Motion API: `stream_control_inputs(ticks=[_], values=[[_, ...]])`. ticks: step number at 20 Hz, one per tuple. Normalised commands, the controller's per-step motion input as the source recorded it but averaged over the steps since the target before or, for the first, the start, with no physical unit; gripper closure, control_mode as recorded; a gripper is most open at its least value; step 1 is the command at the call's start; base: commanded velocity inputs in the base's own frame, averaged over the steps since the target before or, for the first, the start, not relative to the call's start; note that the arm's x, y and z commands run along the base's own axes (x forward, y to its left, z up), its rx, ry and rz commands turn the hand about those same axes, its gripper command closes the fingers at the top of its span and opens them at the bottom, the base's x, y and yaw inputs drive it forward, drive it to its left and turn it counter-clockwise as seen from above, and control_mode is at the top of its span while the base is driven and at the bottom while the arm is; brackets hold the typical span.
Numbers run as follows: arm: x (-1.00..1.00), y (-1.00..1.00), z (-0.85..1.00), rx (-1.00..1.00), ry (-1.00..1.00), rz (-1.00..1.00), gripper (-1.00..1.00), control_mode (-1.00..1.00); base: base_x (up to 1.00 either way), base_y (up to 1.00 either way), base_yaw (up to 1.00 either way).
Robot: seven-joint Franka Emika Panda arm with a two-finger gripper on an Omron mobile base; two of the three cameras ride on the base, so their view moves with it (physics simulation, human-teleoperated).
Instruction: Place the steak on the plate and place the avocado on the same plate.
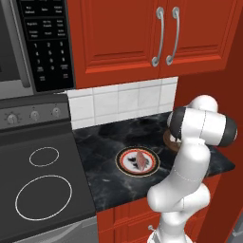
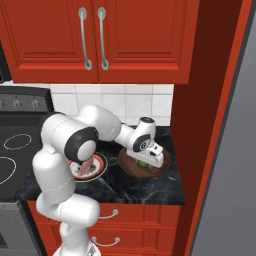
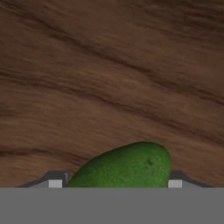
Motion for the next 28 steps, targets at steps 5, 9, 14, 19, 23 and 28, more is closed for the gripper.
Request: stream_control_inputs(ticks=[5,9,14,19,23,28], values=[[0.00,0.00,0.00,0.00,0.03,0.00,1.00,-1.00,0.00,0.00,0.00],[-0.27,0.00,0.10,0.00,-0.02,0.00,1.00,-1.00,0.00,0.00,0.00],[-0.91,0.02,0.46,0.03,-0.13,0.00,1.00,-1.00,0.00,0.00,0.00],[-0.59,0.26,0.76,0.00,-0.13,0.02,1.00,-1.00,0.00,0.00,0.00],[-0.24,0.52,0.89,0.00,-0.07,0.02,1.00,-1.00,0.00,0.00,0.00],[-0.22,0.77,0.69,0.00,-0.08,0.04,1.00,-1.00,0.00,0.00,0.00]])
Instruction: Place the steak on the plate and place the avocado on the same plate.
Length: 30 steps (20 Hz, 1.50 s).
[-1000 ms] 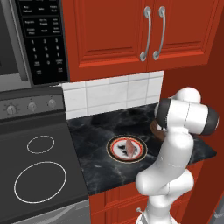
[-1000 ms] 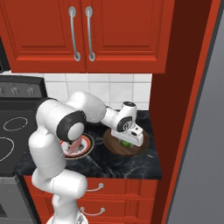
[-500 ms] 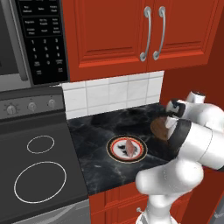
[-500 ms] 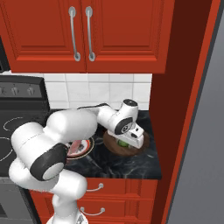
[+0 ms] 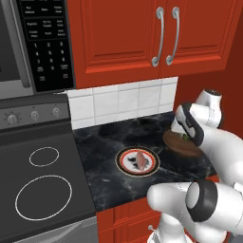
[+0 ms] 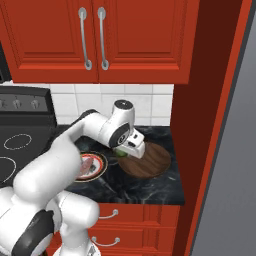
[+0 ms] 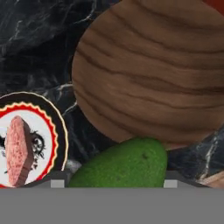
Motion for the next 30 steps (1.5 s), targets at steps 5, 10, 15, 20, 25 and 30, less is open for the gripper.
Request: stream_control_inputs(ticks=[5,10,15,20,25,30], values=[[-0.26,0.94,0.52,0.00,-0.12,0.10,1.00,-1.00,0.00,0.00,0.00],[-0.11,1.00,0.09,-0.02,-0.06,0.18,1.00,-1.00,0.00,0.00,0.00],[0.00,1.00,-0.12,-0.06,-0.01,0.21,1.00,-1.00,0.00,0.00,0.00],[0.30,0.82,-0.05,-0.11,0.00,0.16,1.00,-1.00,0.00,0.00,0.00],[0.18,0.30,-0.12,-0.15,0.02,0.08,1.00,-1.00,0.00,0.00,0.00],[0.03,0.01,-0.38,-0.06,0.09,0.01,1.00,-1.00,0.00,0.00,0.00]])
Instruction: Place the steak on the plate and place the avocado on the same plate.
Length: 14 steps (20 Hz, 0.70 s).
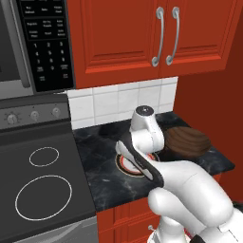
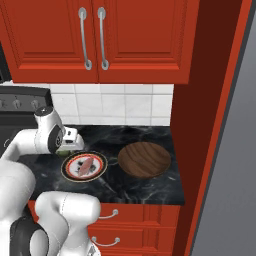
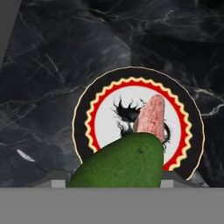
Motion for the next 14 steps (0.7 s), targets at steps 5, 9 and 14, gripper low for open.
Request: stream_control_inputs(ticks=[5,9,14], values=[[0.02,0.00,-0.38,0.00,0.15,0.00,1.00,-1.00,0.00,0.00,0.00],[0.11,0.00,-0.27,0.01,0.07,0.00,1.00,-1.00,0.00,0.00,0.00],[0.14,0.00,-0.15,0.00,0.01,0.00,1.00,-1.00,0.00,0.00,0.00]])
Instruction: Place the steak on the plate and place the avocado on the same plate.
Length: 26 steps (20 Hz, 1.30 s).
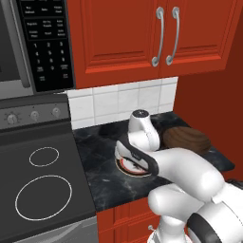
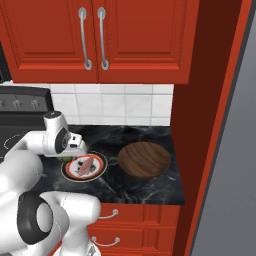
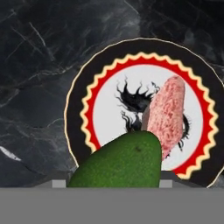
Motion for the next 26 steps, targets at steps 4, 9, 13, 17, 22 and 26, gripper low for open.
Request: stream_control_inputs(ticks=[4,9,13,17,22,26], values=[[0.17,0.00,-0.24,0.00,0.00,-0.01,1.00,-1.00,0.00,0.00,0.00],[0.08,0.00,-0.22,0.00,0.00,-0.02,1.00,-1.00,0.00,0.00,0.00],[0.03,0.00,-0.22,0.00,0.00,0.00,1.00,-1.00,0.00,0.00,0.00],[0.06,0.00,-0.23,0.00,0.00,0.00,1.00,-1.00,0.00,0.00,0.00],[0.07,0.00,-0.22,0.00,0.00,-0.01,1.00,-1.00,0.00,0.00,0.00],[0.00,0.00,-0.08,0.00,0.00,0.00,1.00,-1.00,0.00,0.00,0.00]])
